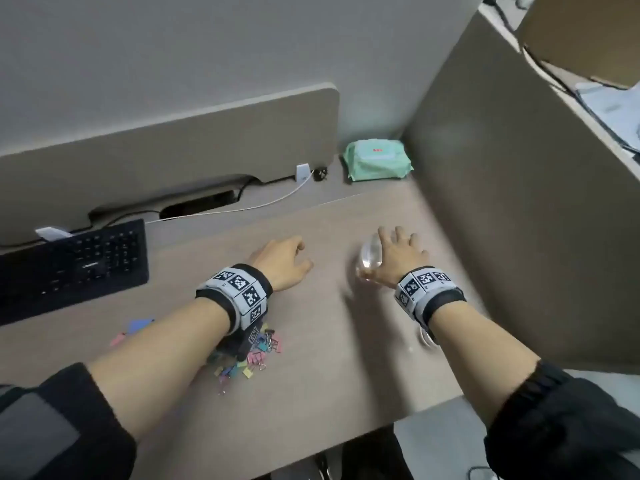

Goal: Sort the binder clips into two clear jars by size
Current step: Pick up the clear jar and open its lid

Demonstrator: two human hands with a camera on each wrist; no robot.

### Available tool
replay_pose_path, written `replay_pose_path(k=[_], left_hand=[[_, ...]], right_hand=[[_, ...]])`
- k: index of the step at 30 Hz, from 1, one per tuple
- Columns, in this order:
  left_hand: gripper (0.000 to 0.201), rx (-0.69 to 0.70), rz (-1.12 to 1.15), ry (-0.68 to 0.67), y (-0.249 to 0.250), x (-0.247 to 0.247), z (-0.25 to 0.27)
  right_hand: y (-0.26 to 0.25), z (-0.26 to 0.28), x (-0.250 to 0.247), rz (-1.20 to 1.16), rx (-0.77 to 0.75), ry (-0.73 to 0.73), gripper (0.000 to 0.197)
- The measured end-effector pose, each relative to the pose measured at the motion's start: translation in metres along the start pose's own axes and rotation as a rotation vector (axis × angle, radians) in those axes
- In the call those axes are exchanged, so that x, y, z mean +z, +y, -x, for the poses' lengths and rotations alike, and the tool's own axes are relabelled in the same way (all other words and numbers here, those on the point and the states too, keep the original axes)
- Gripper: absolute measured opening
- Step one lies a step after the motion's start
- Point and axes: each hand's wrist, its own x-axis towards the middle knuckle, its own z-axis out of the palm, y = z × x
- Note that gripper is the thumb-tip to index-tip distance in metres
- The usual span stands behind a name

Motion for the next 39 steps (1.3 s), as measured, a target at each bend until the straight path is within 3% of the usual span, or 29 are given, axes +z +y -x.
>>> replay_pose_path(k=[5,10,18,23,26,28,30,32,36,39], left_hand=[[0.047,-0.027,-0.003,-0.018,-0.002,0.005,-0.006],[0.048,-0.088,0.15,-0.021,-0.018,-0.004,-0.001],[0.073,-0.206,0.874,0.033,-0.064,-0.053,0.05],[0.11,-0.257,1.349,0.042,-0.112,-0.082,0.11],[0.102,-0.234,1.546,0.044,-0.132,-0.093,0.145],[0.082,-0.229,1.66,0.085,-0.139,-0.096,0.161],[0.057,-0.244,1.774,0.142,-0.146,-0.096,0.175],[0.044,-0.273,1.842,0.187,-0.155,-0.094,0.19],[0.042,-0.332,1.846,0.199,-0.169,-0.088,0.202],[0.06,-0.36,1.88,0.147,-0.172,-0.082,0.2]], right_hand=[[-0.002,-0.004,0.008,-0.012,0.049,0.03,0.085],[-0.025,-0.004,-0.013,-0.098,0.018,-0.045,0.09],[-0.136,0.023,-0.07,-0.508,-0.208,-0.04,0.086],[-0.22,0.055,-0.09,-0.667,-0.368,-0.1,0.08],[-0.261,0.076,-0.093,-0.71,-0.443,-0.165,0.093],[-0.281,0.087,-0.092,-0.732,-0.474,-0.205,0.096],[-0.299,0.097,-0.087,-0.699,-0.533,-0.219,0.088],[-0.315,0.107,-0.08,-0.636,-0.588,-0.215,0.08],[-0.327,0.118,-0.071,-0.596,-0.604,-0.245,0.084],[-0.325,0.12,-0.067,-0.54,-0.658,-0.21,0.085]])
